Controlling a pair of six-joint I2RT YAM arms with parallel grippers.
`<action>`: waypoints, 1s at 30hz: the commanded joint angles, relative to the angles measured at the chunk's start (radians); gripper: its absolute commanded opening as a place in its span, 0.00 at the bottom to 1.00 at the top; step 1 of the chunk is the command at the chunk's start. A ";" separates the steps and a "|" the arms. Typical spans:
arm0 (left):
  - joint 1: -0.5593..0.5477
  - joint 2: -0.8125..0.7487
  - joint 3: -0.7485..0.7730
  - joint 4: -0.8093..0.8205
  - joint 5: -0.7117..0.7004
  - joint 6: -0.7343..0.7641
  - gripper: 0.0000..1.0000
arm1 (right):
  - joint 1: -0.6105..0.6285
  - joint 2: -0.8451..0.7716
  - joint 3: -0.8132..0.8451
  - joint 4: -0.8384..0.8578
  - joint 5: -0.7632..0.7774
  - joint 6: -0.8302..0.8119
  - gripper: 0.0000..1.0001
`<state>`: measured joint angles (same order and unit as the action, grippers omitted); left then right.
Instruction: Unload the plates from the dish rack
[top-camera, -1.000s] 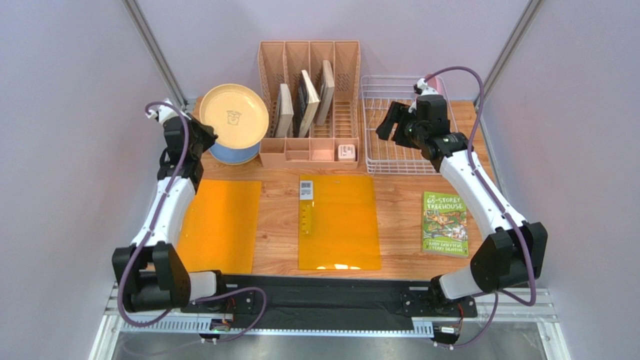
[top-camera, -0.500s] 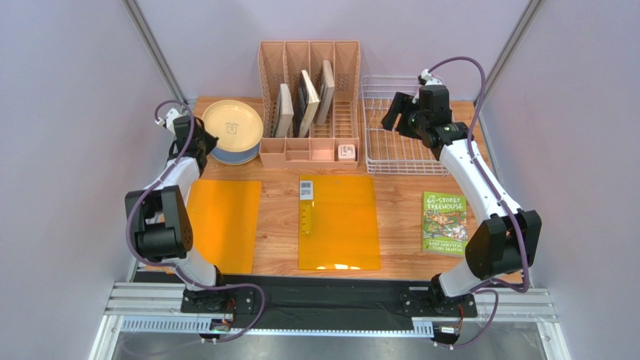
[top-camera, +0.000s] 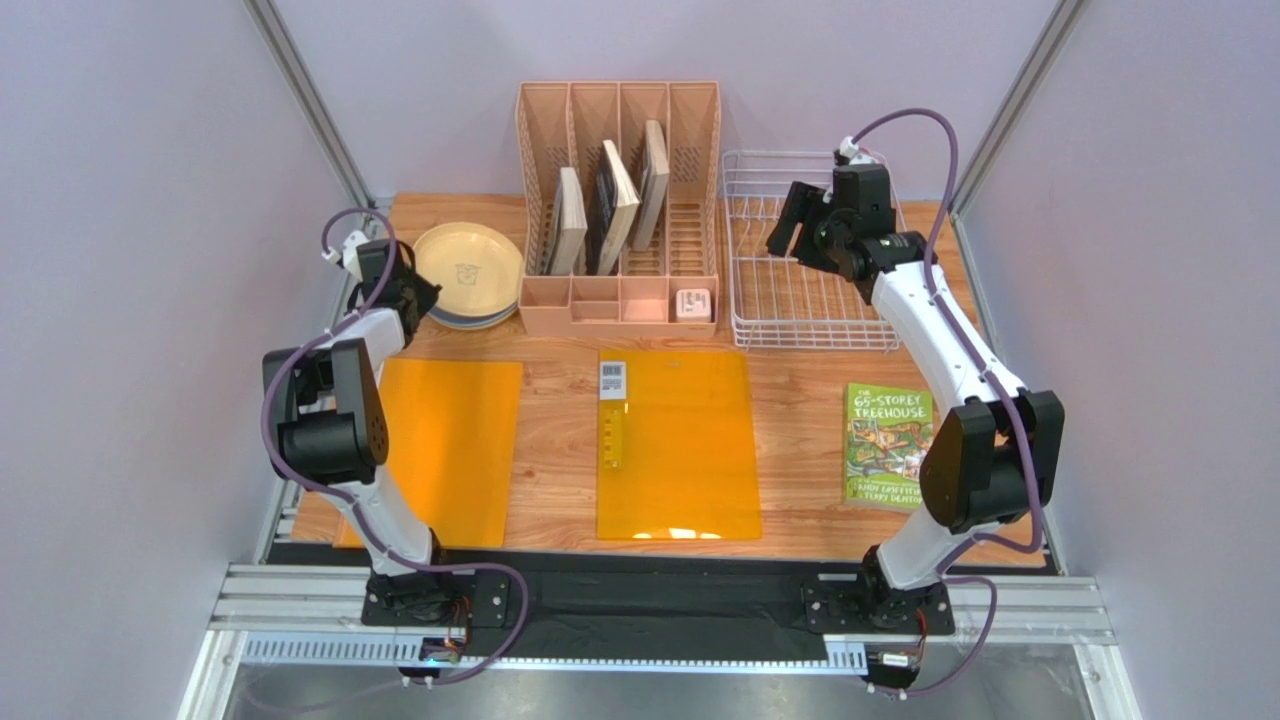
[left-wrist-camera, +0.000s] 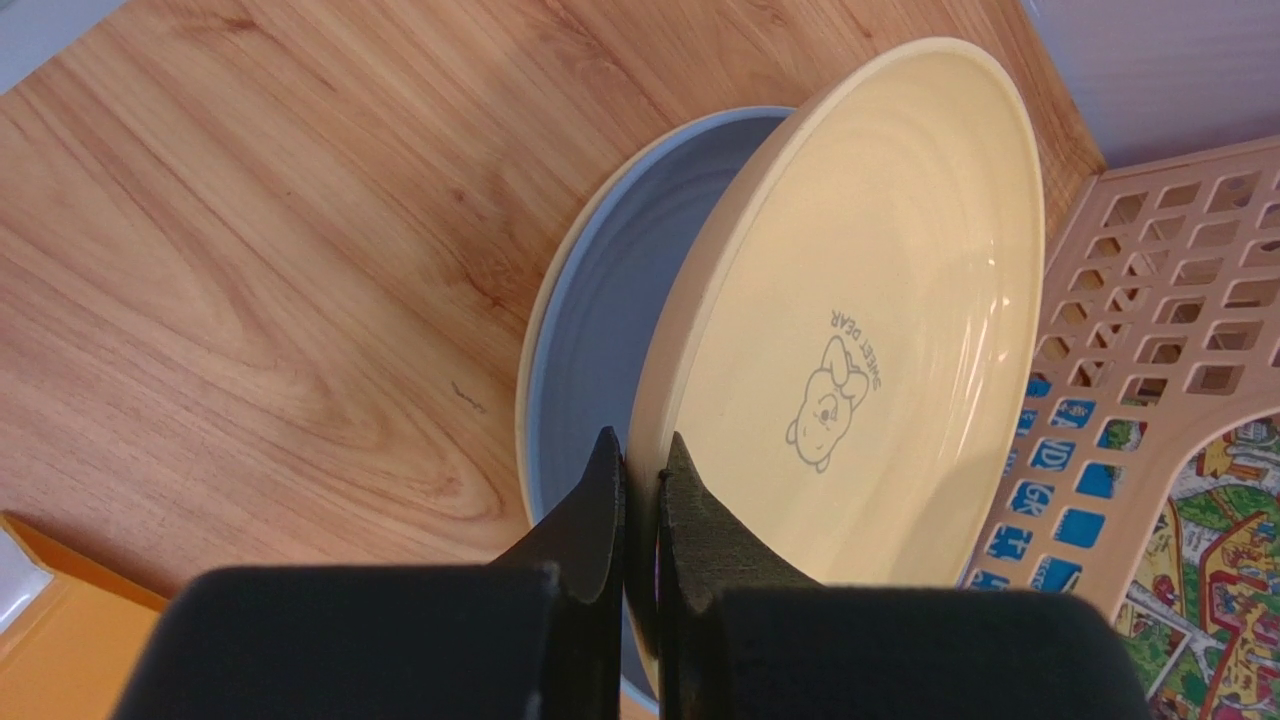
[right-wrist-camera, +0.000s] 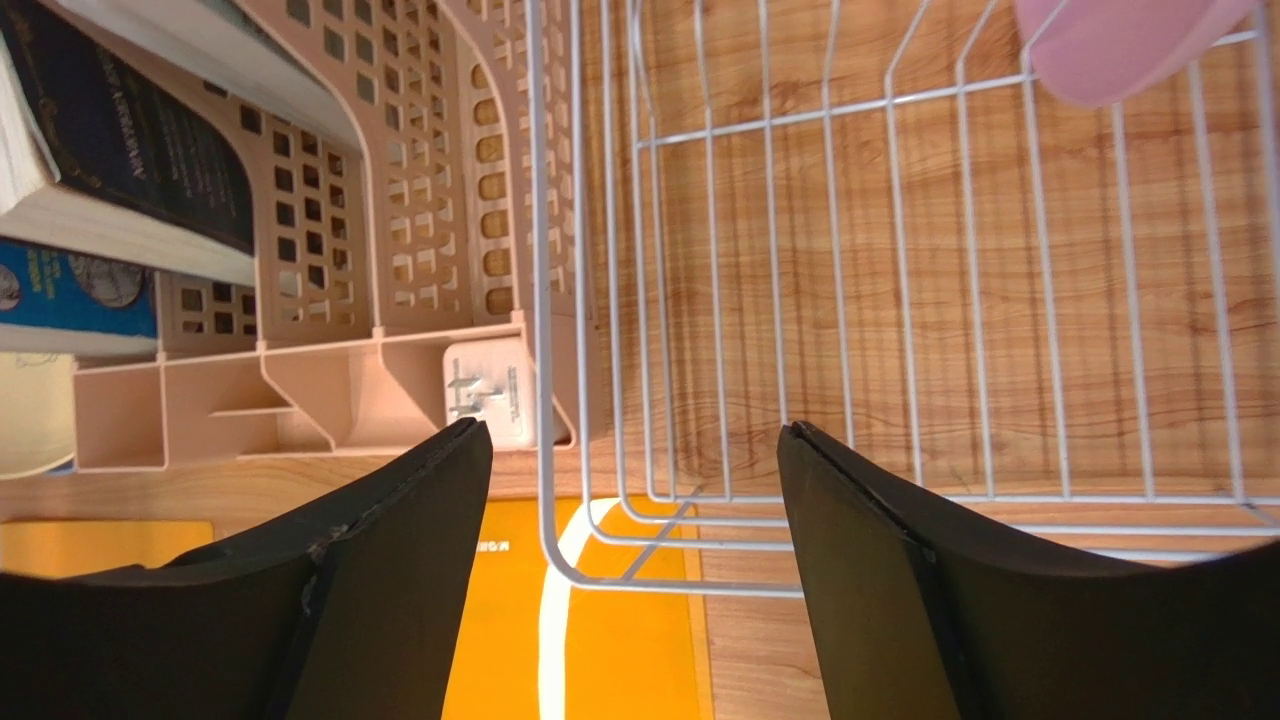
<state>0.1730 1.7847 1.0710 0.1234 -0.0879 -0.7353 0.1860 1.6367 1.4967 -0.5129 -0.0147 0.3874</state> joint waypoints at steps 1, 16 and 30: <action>0.008 0.011 0.053 0.025 0.002 0.007 0.04 | -0.008 0.026 0.092 0.019 0.122 -0.061 0.75; 0.010 -0.064 0.017 -0.054 -0.005 0.031 0.66 | -0.060 0.193 0.284 0.022 0.505 -0.189 0.75; -0.027 -0.314 -0.143 0.051 0.330 -0.006 0.74 | -0.146 0.563 0.634 0.071 0.582 -0.321 0.66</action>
<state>0.1673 1.5513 0.9657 0.1024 0.0948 -0.7242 0.0616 2.1284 2.0098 -0.4793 0.5510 0.1242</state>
